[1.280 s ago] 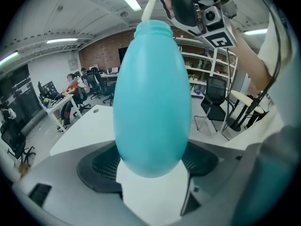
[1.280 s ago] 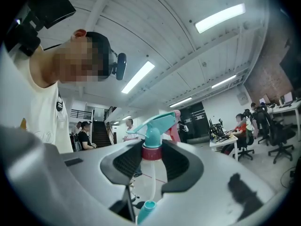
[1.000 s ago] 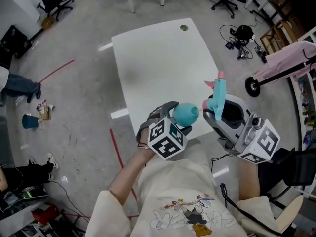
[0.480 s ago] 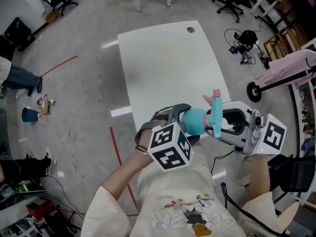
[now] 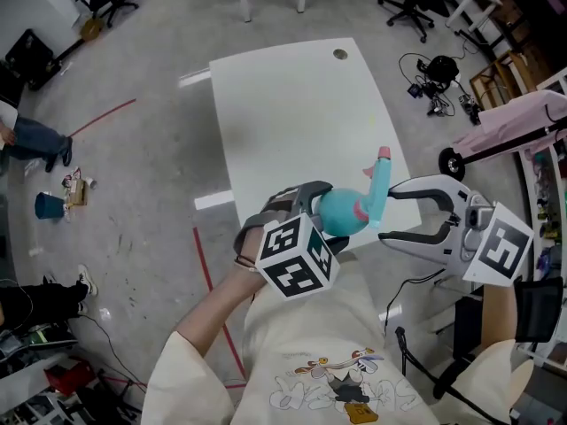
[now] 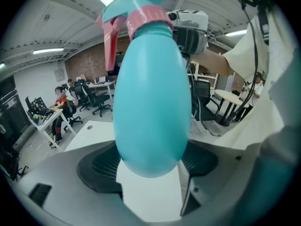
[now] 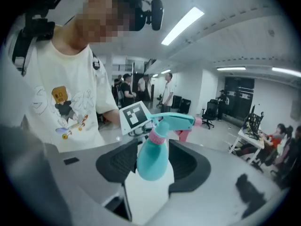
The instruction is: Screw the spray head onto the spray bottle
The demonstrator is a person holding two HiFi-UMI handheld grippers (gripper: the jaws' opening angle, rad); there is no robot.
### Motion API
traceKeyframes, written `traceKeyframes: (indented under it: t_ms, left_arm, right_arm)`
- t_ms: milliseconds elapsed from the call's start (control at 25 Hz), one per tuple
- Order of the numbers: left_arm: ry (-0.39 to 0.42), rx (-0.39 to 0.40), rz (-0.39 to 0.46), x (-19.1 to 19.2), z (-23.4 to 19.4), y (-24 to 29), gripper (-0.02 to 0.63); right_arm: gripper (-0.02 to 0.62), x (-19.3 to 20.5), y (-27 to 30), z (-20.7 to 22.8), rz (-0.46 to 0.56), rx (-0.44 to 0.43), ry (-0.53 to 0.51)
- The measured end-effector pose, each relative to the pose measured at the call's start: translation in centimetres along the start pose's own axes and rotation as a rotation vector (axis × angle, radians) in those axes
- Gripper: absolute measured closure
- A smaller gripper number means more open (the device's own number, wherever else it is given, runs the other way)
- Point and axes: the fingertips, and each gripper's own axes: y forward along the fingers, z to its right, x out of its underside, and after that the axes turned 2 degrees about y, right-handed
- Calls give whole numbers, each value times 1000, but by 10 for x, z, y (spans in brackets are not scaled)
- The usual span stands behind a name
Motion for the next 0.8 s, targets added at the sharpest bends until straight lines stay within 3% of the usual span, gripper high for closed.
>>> traceKeyframes:
  t_ms: [120, 240, 520, 680, 800]
  left_arm:
    - [19, -9, -3, 2, -2, 2, 204]
    - [92, -52, -34, -1, -11, 6, 204]
    - [227, -31, -54, -13, 4, 6, 204]
    - [278, -31, -73, -16, 12, 9, 204]
    - [289, -23, -72, -21, 21, 10, 204]
  right_arm:
    - [391, 14, -34, 7, -285, 6, -177]
    - [388, 2, -53, 11, -452, -29, -367]
    - [388, -25, -35, -11, -638, -270, -601]
    - [388, -3, -25, -25, -751, -408, -630]
    - [388, 9, -22, -29, -806, -462, -629]
